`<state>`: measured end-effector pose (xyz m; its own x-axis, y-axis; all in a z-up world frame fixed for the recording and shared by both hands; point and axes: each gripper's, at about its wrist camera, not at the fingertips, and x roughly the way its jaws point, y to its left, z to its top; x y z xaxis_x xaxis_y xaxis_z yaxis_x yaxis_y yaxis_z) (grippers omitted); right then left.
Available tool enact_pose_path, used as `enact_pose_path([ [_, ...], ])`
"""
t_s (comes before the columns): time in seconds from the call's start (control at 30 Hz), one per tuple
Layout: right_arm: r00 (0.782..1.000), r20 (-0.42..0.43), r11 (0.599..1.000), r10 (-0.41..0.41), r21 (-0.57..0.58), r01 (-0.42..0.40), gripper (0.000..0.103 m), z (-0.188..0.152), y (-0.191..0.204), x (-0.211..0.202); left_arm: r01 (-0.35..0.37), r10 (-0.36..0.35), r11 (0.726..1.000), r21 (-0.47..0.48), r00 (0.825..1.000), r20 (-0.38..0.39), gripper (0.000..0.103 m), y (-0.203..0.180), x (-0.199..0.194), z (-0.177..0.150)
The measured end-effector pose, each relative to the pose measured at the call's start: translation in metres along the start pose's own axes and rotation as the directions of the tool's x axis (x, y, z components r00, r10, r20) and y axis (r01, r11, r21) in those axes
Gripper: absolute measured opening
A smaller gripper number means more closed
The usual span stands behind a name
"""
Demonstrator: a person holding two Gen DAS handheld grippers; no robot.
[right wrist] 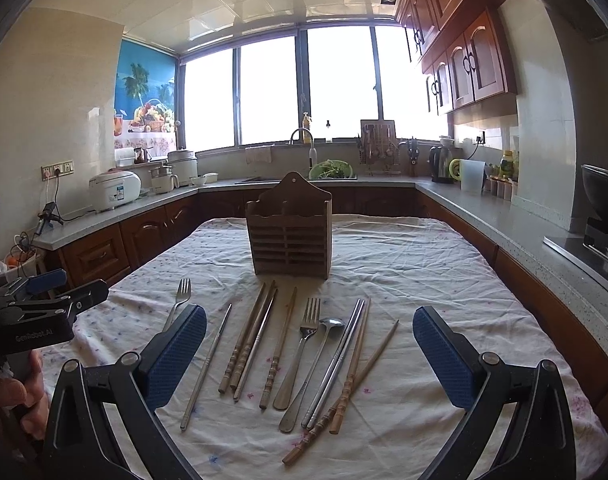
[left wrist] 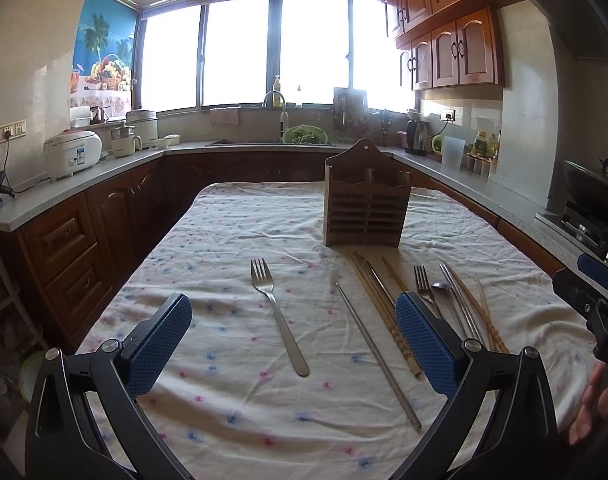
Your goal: Organize utensils
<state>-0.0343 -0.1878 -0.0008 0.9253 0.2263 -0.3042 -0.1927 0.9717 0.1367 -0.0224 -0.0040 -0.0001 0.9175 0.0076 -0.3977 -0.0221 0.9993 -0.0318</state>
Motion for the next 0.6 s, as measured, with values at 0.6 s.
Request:
enact_pose_path([
  [0.6,1.0,0.006,1.0,-0.002,0.007,0.002,0.103,-0.0008,0.0011,-0.0022,0.003,-0.003,1.0,0.01,1.0,0.006,0.103,-0.0047,0.0007,0.0001],
])
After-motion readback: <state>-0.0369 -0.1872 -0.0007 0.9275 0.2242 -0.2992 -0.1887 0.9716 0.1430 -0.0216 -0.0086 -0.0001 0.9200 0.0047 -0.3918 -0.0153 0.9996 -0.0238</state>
